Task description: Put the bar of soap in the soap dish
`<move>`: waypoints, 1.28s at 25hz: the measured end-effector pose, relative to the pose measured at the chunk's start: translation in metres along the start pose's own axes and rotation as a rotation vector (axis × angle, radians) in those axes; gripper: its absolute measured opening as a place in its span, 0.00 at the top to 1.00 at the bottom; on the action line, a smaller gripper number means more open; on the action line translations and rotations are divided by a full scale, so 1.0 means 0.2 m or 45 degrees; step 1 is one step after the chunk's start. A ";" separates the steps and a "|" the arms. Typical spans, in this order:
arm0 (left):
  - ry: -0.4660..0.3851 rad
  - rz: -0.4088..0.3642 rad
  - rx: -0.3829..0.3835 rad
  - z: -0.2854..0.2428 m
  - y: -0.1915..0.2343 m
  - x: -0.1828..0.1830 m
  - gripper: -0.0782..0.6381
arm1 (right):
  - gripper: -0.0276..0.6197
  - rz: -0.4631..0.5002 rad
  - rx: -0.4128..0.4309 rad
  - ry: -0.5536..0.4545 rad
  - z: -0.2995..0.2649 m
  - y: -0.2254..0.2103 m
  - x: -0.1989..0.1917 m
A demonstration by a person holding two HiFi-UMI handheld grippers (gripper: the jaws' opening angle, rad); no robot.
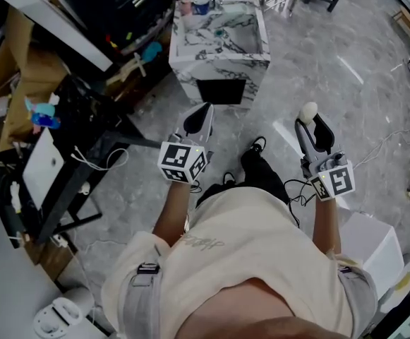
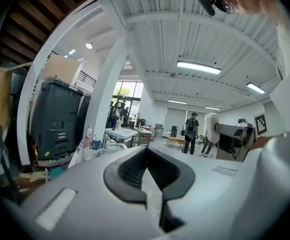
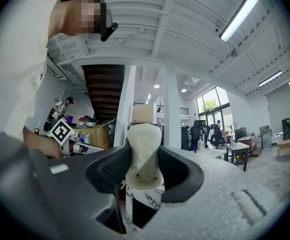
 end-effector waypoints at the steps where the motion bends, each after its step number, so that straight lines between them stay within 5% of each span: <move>1: 0.007 0.016 0.001 -0.02 0.01 -0.01 0.87 | 0.68 -0.004 0.001 0.012 -0.01 -0.01 -0.01; 12: 0.106 0.073 0.053 -0.25 0.19 0.00 0.87 | 0.68 -0.058 0.049 0.064 -0.33 -0.21 -0.11; 25: 0.216 -0.091 0.000 -0.85 0.35 0.33 0.87 | 0.68 -0.062 0.134 0.033 -0.97 -0.64 -0.16; 32: 0.213 -0.084 0.049 -0.89 0.43 0.39 0.87 | 0.68 -0.042 0.189 0.050 -1.18 -0.71 -0.17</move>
Point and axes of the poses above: the fingertips, and each gripper's own axes: z backward along the fingers, y to its left, x out of its top, the point moved 1 cm from there along z, backward along the fingers, and after that the axes turned 15 degrees about y, right-handed, at the moved point
